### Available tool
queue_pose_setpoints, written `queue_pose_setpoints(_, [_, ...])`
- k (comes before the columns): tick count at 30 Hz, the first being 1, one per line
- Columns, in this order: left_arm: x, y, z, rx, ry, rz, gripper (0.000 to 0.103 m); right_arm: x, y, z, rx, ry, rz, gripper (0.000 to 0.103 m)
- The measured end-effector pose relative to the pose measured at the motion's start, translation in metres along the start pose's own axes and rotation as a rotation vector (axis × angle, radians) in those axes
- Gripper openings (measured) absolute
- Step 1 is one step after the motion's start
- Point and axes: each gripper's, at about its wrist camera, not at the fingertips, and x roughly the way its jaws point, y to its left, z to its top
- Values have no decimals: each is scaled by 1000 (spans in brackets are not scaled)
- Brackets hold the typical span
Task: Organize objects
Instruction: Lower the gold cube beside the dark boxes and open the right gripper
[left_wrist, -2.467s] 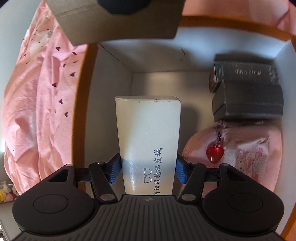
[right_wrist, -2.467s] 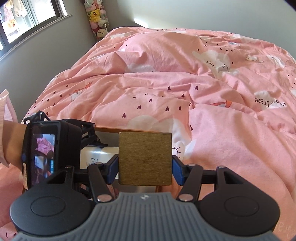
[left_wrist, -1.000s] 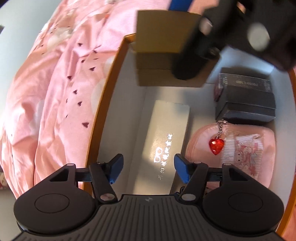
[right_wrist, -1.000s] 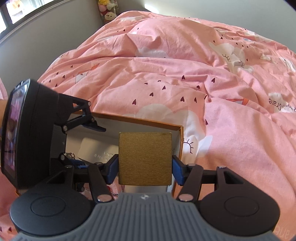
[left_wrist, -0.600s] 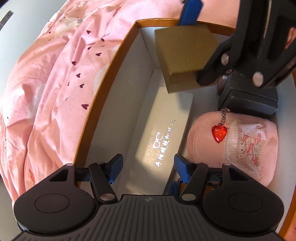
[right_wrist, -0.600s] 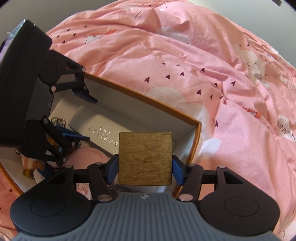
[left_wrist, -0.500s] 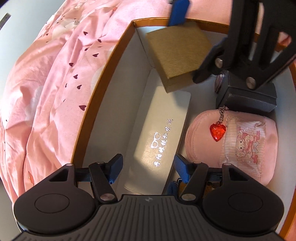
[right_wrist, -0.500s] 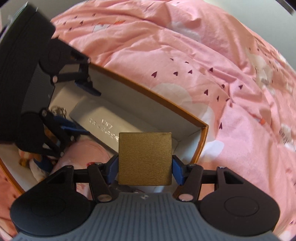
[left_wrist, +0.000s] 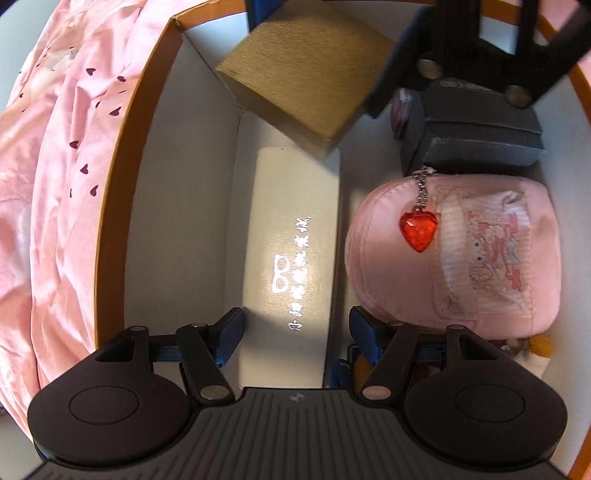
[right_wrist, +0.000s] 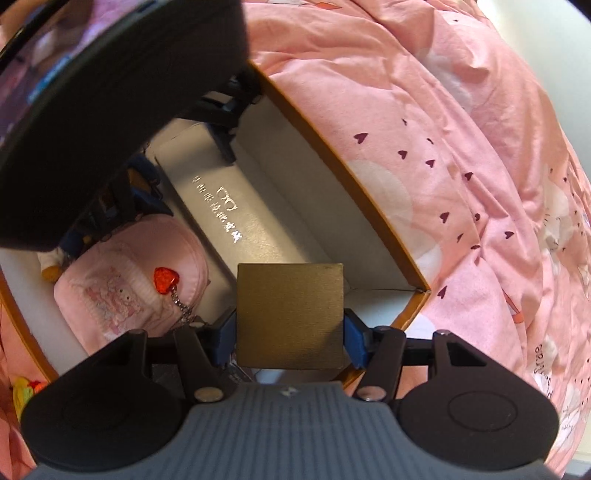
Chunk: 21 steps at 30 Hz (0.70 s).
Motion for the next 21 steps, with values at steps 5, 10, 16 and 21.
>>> queue_pose_setpoints(5, [0, 2, 0, -7, 27, -6, 62, 2, 6, 1, -146, 19, 16, 61])
queue_pose_setpoints(10, [1, 1, -5, -15, 61, 1, 62, 4, 8, 4, -282, 45, 23, 61])
queue_pose_setpoints(16, [0, -1, -10, -45, 44, 10, 62, 14, 13, 7, -460, 87, 40, 61])
queue_pose_setpoints(21, [-1, -2, -13, -55, 27, 14, 62, 23, 11, 10, -546, 106, 85, 60])
